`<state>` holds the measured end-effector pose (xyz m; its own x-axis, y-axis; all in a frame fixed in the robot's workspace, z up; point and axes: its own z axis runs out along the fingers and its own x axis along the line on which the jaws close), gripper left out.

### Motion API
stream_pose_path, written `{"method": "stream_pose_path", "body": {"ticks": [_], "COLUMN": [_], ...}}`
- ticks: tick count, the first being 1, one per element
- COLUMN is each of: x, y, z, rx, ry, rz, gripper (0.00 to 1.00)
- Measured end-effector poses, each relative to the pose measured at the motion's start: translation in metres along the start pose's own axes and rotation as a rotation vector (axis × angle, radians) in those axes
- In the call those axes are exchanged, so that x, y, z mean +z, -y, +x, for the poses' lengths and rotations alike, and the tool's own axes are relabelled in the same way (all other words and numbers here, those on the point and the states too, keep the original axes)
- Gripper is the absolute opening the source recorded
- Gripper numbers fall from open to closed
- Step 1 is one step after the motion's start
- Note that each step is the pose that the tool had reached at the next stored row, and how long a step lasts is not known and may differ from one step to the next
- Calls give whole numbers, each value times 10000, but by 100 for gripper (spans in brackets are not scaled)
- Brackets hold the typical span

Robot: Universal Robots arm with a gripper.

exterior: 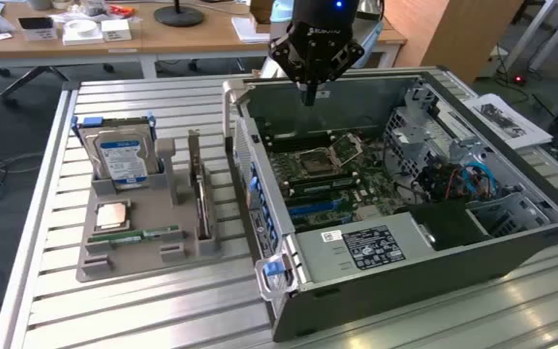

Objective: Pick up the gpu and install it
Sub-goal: 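Reach for the gpu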

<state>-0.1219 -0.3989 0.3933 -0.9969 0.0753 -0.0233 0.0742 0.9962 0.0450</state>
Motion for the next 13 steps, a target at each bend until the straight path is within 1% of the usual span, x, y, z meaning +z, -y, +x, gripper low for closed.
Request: {"method": "stream_pose_path", "body": {"ticks": [11,13], "x": [0,1], "y": [0,1], "z": [1,14], "rx": [0,2], "ry": [1,2], "rz": [-1,-2], "gripper": [11,11]}}
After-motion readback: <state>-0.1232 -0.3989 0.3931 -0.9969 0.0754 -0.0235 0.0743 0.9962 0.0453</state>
